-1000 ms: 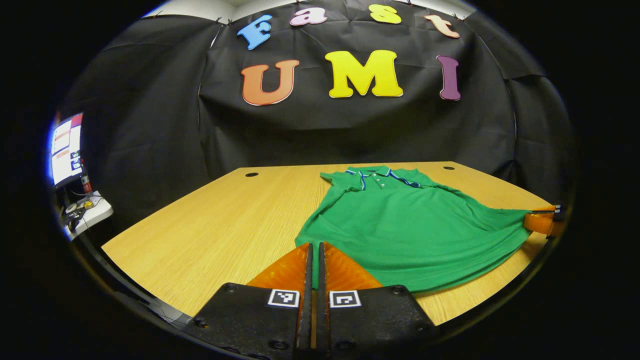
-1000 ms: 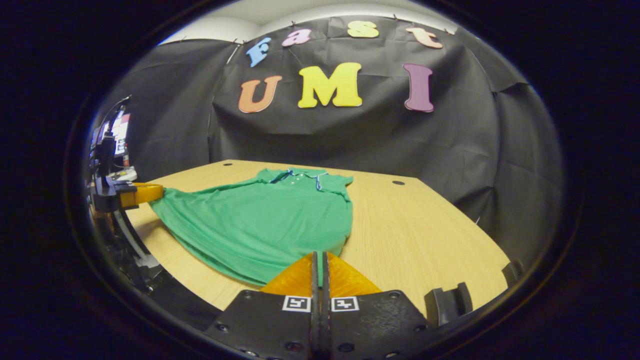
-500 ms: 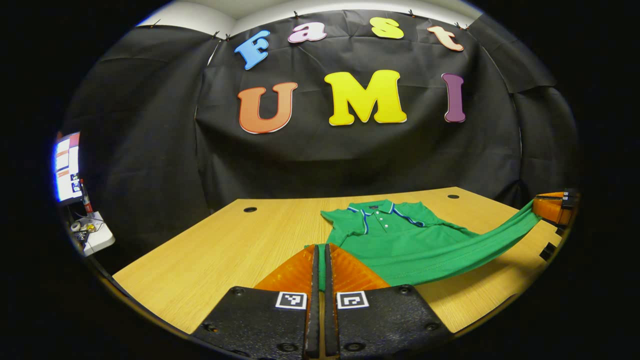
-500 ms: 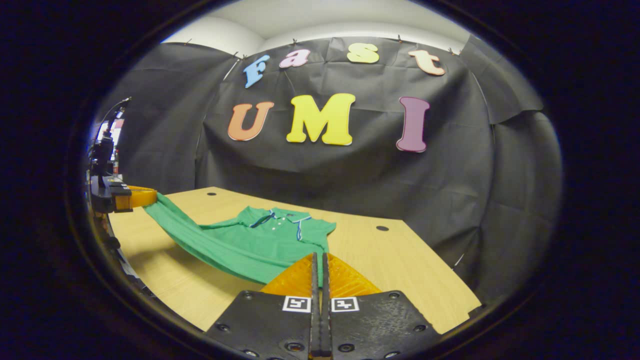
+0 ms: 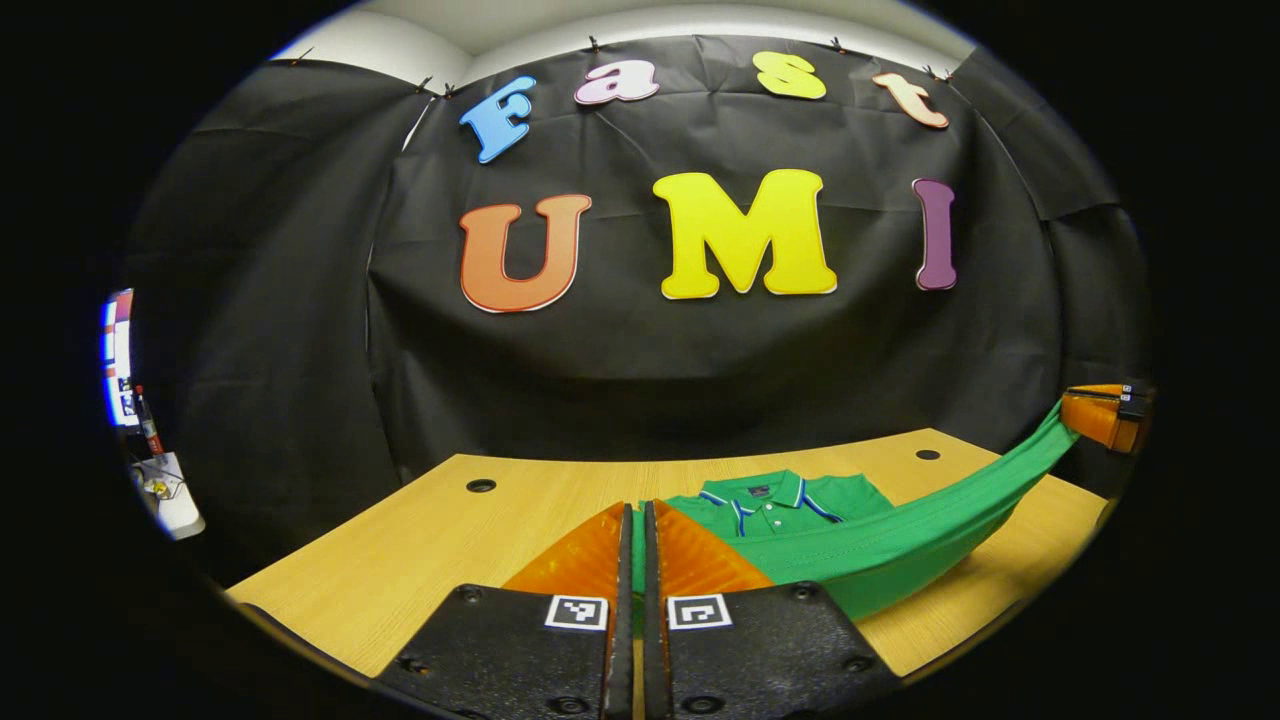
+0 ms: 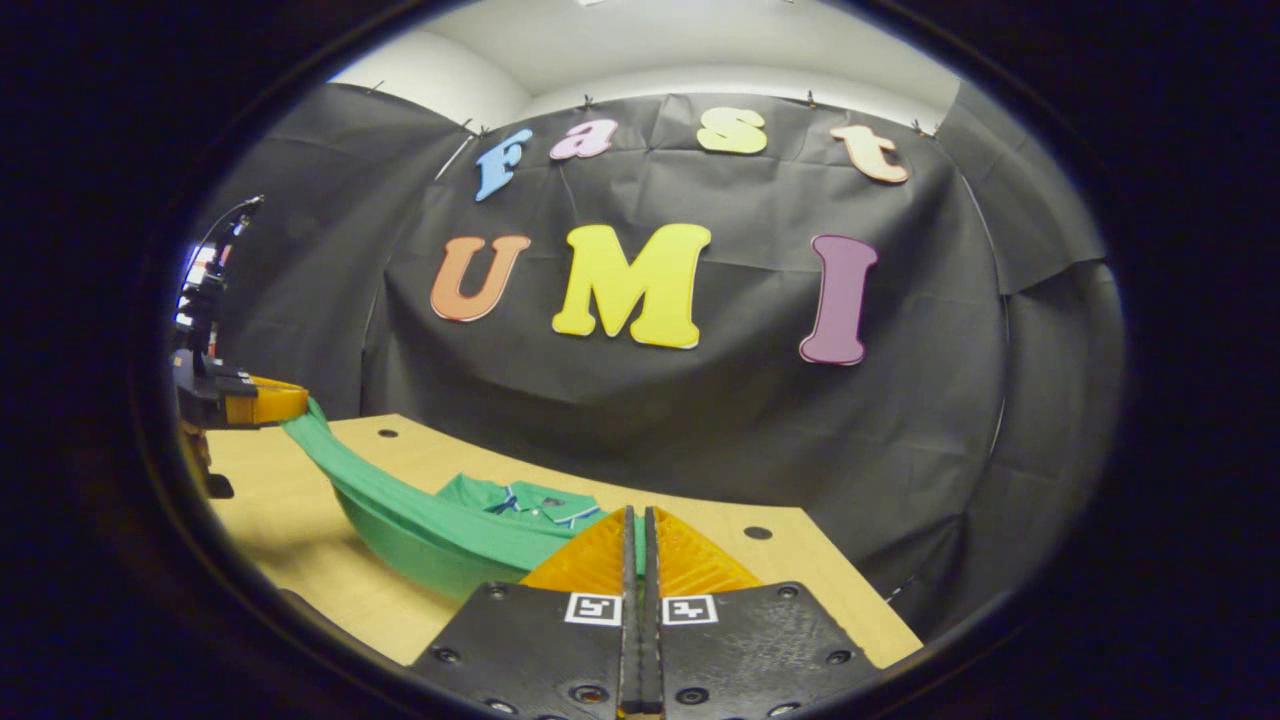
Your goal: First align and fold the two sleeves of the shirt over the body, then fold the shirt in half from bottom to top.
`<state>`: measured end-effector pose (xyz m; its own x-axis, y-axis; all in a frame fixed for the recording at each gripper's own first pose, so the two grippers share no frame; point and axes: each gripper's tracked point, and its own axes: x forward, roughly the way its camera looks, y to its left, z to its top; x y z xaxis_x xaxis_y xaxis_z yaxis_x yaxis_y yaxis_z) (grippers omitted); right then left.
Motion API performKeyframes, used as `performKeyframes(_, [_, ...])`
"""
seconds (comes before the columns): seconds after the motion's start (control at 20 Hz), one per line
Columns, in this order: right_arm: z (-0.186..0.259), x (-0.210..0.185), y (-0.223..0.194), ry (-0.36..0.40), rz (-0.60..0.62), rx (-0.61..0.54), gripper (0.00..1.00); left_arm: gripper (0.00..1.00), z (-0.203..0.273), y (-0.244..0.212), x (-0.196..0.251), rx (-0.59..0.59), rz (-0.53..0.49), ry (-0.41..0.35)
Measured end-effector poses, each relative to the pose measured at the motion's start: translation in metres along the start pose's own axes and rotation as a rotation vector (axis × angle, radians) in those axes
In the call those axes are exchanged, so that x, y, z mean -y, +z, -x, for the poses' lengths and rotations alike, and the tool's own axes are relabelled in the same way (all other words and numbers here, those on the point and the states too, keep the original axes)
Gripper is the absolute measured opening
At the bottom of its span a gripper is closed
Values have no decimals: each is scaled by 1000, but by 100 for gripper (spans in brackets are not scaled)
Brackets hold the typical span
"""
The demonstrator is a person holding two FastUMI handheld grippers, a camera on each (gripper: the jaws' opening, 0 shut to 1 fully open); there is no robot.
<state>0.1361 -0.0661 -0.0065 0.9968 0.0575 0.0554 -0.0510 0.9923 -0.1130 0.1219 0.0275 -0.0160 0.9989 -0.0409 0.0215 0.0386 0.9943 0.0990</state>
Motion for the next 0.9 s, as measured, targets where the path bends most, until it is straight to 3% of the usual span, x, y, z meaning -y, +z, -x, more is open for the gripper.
performKeyframes(0.2, [-81,-5,6,8,24,-4,0,9,-70,18,-5,25,-14,15])
performKeyframes(0.45, [-190,2,-7,-47,48,-53,0,10,-168,11,2,-16,-19,-16])
performKeyframes(0.9, [-341,13,-59,-178,-128,-165,0,10,-311,-45,8,-113,58,-40])
